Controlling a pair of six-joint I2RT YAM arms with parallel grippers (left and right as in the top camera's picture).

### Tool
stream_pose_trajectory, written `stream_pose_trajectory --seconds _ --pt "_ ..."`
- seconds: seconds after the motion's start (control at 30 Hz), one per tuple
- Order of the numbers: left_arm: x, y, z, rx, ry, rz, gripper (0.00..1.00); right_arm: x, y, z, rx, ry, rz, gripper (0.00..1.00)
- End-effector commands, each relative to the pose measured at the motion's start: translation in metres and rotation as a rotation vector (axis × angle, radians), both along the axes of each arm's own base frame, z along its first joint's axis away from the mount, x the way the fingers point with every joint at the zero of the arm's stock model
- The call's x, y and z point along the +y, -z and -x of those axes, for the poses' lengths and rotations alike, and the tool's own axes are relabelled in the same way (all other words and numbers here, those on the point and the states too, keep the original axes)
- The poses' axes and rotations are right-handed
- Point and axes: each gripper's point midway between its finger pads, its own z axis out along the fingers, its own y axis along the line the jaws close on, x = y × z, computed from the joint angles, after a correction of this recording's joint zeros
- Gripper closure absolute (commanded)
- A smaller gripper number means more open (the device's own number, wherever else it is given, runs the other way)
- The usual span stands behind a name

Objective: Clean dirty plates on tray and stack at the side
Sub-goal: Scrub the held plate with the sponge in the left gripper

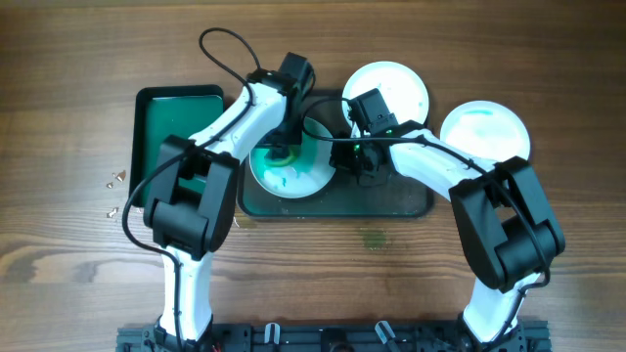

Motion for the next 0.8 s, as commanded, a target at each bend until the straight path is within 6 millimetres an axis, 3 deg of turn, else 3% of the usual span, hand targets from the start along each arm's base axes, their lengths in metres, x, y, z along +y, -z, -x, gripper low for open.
stream_pose_trajectory --seconds 0.0,0.13,0.33,0.4,0.47,0.57,0.63,0.77 --pt "-0.057 0.01 0.062 0.304 0.294 0.424 0.96 -0.002 0.004 0.0 0.01 -0.002 0.002 0.96" --pt "-0.088 -0.007 0.073 0.331 0.383 0.646 0.96 -0.001 0.003 0.0 0.013 -0.004 -0.004 0.96" --pt "-0.097 -0.004 0.047 0.217 0.386 0.652 0.96 -0.002 0.003 0.0 0.016 -0.004 -0.013 0.96" --pt "-0.083 0.005 0.026 0.151 0.287 0.537 0.96 -0.002 0.003 -0.001 0.016 -0.004 -0.013 0.96" --pt "-0.052 0.011 0.001 0.069 0.144 0.335 0.96 -0.003 0.003 -0.001 0.016 -0.001 -0.012 0.96" --pt "0.001 0.003 -0.023 -0.051 -0.019 0.034 0.96 -0.003 0.003 -0.001 0.017 -0.001 -0.012 0.96" --pt "0.035 -0.011 -0.028 -0.112 -0.132 -0.153 0.96 -0.003 0.003 -0.001 0.016 0.0 -0.012 0.96" --pt "0.044 -0.012 -0.013 -0.073 -0.193 -0.196 0.96 -0.004 0.003 -0.002 0.014 0.001 -0.013 0.96"
